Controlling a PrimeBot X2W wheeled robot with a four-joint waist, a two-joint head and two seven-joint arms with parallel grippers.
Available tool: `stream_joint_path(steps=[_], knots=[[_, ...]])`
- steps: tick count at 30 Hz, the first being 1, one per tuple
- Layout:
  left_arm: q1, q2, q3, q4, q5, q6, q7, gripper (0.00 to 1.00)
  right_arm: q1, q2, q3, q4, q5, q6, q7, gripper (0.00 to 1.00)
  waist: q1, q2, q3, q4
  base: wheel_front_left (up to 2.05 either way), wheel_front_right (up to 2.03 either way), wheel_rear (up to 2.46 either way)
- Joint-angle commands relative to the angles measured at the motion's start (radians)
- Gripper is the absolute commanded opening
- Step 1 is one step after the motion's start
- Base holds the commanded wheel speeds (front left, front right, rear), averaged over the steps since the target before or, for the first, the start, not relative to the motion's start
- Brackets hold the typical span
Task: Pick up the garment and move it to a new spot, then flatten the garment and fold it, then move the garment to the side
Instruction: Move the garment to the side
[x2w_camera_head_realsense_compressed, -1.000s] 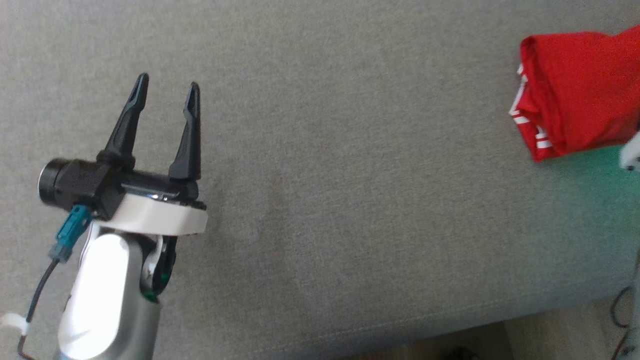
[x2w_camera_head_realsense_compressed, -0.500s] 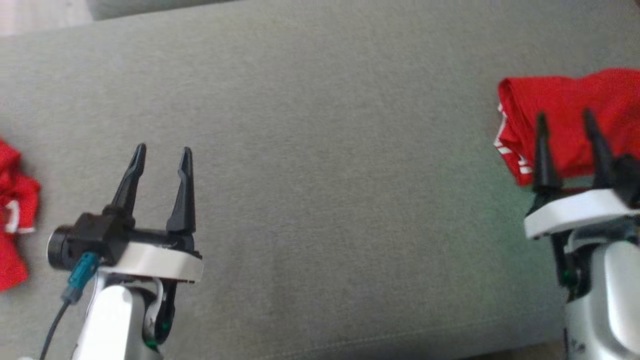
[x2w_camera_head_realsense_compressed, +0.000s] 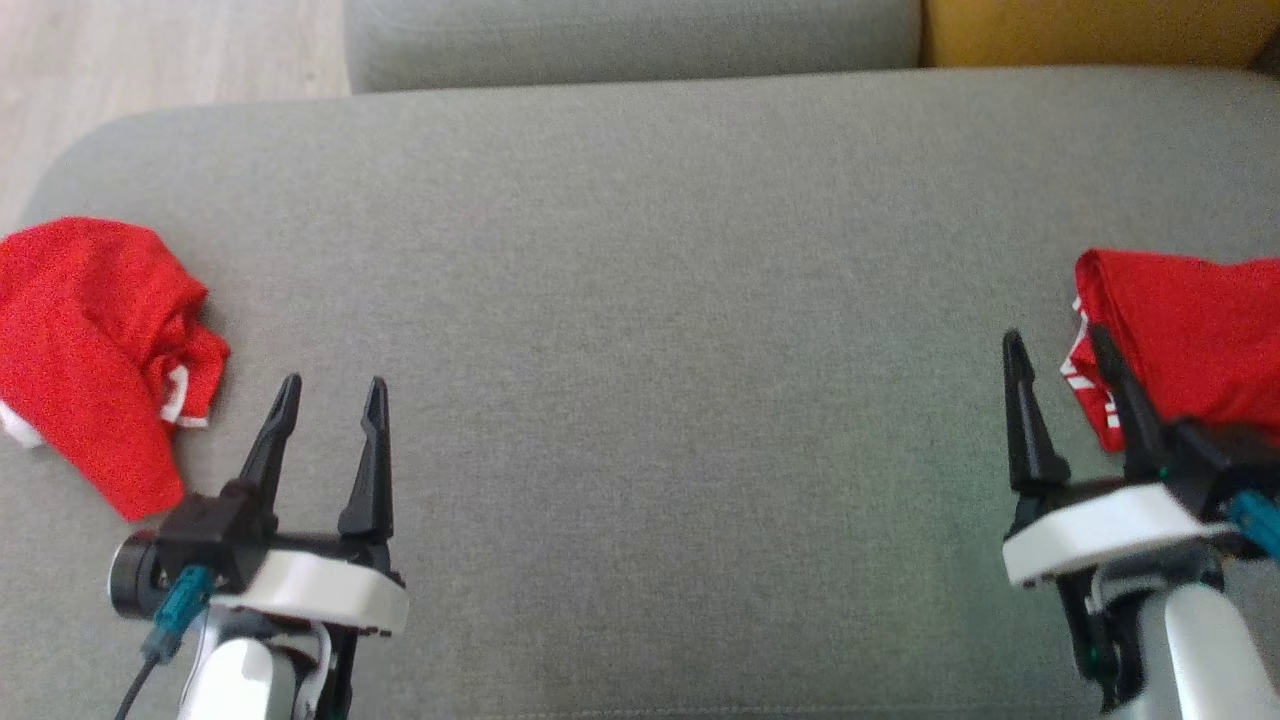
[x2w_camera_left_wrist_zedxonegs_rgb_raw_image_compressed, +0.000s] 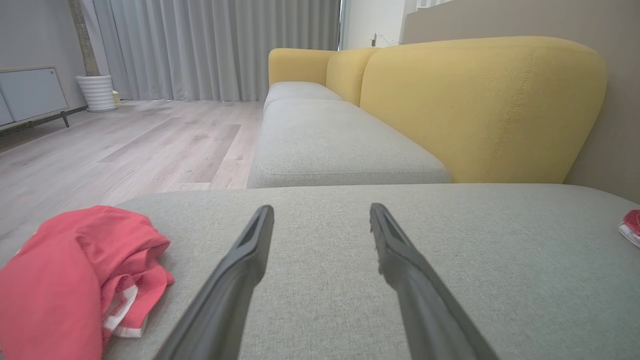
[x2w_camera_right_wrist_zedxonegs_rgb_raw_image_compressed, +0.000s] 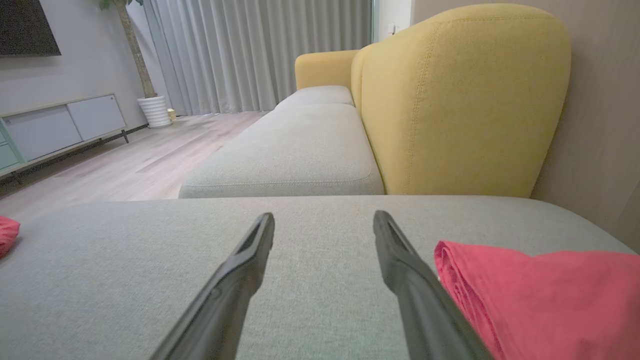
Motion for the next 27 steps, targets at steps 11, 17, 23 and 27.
stream_joint_path(steps=[11, 17, 23, 27], knots=[[0.032, 0.023, 0.019, -0.012, -0.014, 0.007, 0.01, 1.0, 0.101, 0.002, 0.029, -0.084, 0.047, -0.001, 0.001, 1.0, 0.0, -0.0001, -0.091, 0.013, 0.0, 0.0, 0.0], [0.056, 0.031, 0.011, -0.016, -0.016, 0.009, 0.026, 1.0, 0.136, 0.002, 0.032, -0.104, 0.053, -0.001, 0.015, 1.0, 0.0, -0.0001, -0.109, 0.006, 0.0, 0.0, 0.0], [0.063, 0.033, 0.004, -0.021, -0.024, 0.012, 0.038, 1.0, 0.151, 0.002, 0.026, -0.114, 0.053, -0.001, 0.022, 1.0, 0.0, -0.0001, -0.115, 0.002, 0.0, 0.0, 0.0], [0.061, 0.036, 0.001, -0.021, -0.025, 0.014, 0.04, 1.0, 0.151, 0.002, 0.024, -0.117, 0.052, -0.001, 0.026, 1.0, 0.0, -0.0001, -0.114, 0.001, 0.0, 0.0, 0.0]])
